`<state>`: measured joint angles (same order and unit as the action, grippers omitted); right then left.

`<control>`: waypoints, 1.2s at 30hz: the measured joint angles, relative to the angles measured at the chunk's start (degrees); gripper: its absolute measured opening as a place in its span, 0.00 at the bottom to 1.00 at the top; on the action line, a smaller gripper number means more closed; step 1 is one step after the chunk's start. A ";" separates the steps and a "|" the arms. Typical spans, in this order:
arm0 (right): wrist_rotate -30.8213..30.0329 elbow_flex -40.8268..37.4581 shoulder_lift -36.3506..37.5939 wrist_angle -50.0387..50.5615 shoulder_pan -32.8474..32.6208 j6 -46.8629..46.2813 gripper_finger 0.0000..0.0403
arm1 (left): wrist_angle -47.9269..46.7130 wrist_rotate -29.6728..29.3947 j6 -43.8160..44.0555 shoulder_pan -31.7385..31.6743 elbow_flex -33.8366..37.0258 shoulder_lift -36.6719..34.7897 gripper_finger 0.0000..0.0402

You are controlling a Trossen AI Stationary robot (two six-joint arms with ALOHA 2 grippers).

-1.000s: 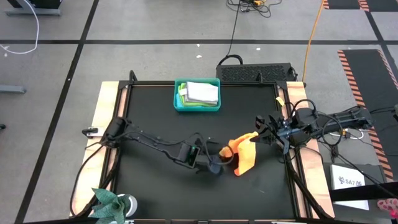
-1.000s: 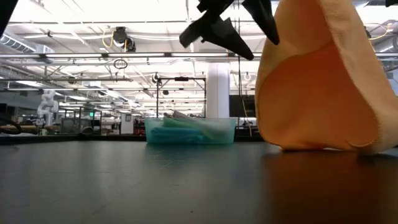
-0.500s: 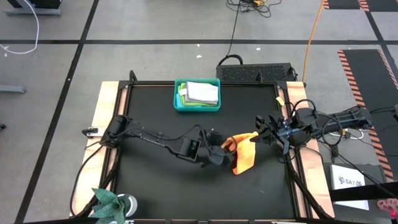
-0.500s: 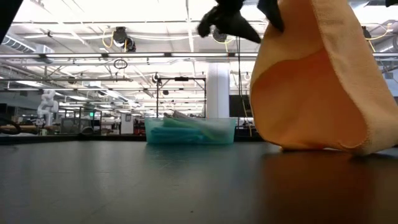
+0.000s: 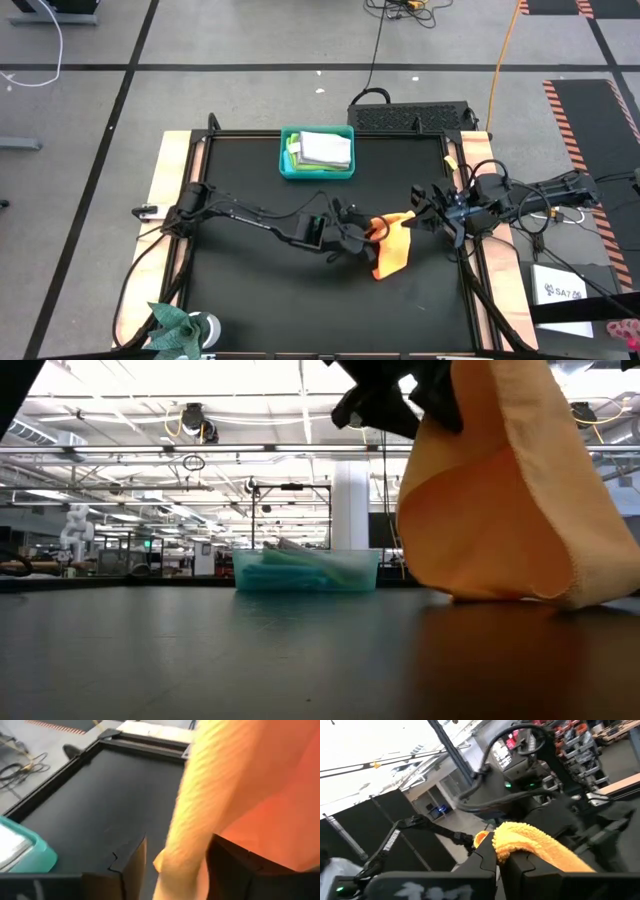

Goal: Fold microfiber towels
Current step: Fold the orange microfiber towel

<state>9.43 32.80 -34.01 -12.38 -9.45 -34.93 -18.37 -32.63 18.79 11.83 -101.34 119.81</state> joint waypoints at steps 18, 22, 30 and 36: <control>0.21 0.02 0.01 6.65 0.00 -2.09 0.00 | -10.98 0.63 -3.85 1.06 -0.04 -13.96 0.02; 1.45 0.03 0.30 7.28 0.00 -2.13 0.00 | -15.52 1.19 -3.11 1.63 -0.01 -18.27 0.02; 1.16 0.04 1.00 8.53 0.00 -1.92 0.00 | -18.82 8.29 -0.40 2.67 0.00 -23.58 0.03; 0.02 0.04 0.87 13.61 0.02 -0.59 0.00 | -16.95 11.68 1.40 3.37 -0.04 -25.07 0.01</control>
<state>9.44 32.84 -33.15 1.24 -9.43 -35.52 -35.32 -20.95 20.19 15.21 -101.38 94.73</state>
